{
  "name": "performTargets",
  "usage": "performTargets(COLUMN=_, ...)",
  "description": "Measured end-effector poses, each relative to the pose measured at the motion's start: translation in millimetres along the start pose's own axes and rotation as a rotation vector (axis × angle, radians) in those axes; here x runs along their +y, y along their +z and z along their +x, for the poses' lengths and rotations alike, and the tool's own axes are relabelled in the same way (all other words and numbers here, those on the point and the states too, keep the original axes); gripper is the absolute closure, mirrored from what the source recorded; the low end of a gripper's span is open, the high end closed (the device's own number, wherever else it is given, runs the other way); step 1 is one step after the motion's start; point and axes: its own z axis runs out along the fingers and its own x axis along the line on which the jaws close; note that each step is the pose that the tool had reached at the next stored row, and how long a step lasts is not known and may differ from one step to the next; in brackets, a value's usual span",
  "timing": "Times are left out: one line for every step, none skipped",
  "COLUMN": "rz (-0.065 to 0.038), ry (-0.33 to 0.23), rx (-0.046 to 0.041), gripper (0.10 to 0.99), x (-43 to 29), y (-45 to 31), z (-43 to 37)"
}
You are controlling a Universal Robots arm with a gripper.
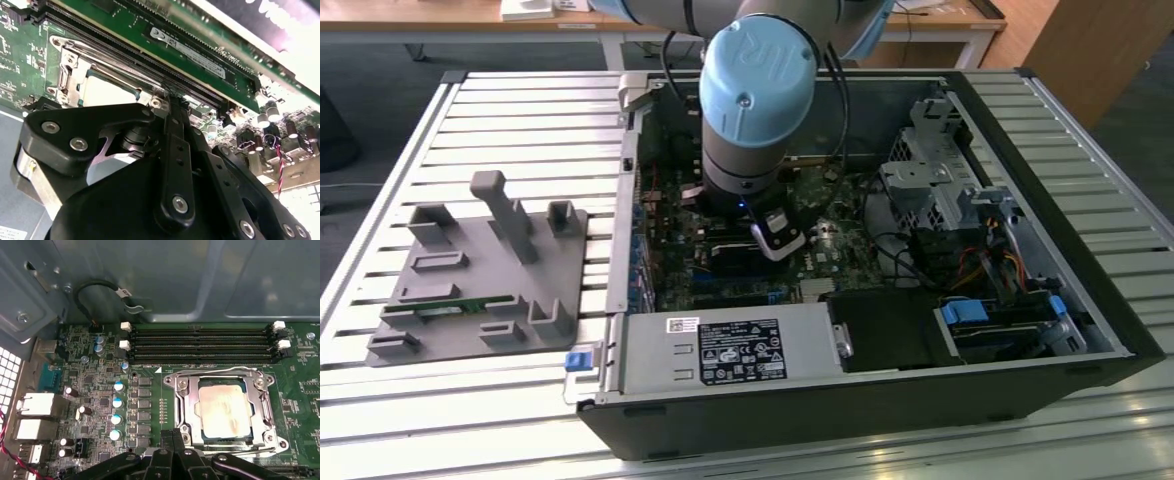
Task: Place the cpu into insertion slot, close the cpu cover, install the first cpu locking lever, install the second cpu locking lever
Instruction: 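Install the second cpu locking lever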
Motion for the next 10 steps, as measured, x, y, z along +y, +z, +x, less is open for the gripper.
performTargets(rz=0.000, ry=0.000, rx=0.0000, gripper=0.980, x=0.1, y=0.0, z=0.1)
performTargets(rz=0.000, ry=0.000, rx=0.0001, gripper=0.980, x=0.4, y=-0.4, z=0.2)
performTargets(rz=0.000, ry=0.000, rx=0.0001, gripper=0.980, x=0.8, y=-1.0, z=0.3)
performTargets(rz=0.000, ry=0.000, rx=0.0001, gripper=0.980, x=1.3, y=-2.1, z=0.4)
performTargets(rz=0.000, ry=0.000, rx=0.0001, gripper=0.980, x=1.9, y=-3.3, z=0.4)
performTargets(rz=0.000, ry=0.000, rx=0.0001, gripper=0.980, x=2.4, y=-4.6, z=0.4)
performTargets(rz=0.000, ry=0.000, rx=0.0000, gripper=0.980, x=2.9, y=-5.8, z=0.4)
performTargets(rz=0.000, ry=0.000, rx=0.0001, gripper=0.980, x=3.4, y=-7.0, z=0.5)
performTargets(rz=-0.001, ry=0.000, rx=0.0000, gripper=0.980, x=3.9, y=-8.1, z=0.5)
performTargets(rz=-0.001, ry=0.000, rx=0.0000, gripper=0.980, x=4.4, y=-9.3, z=0.5)
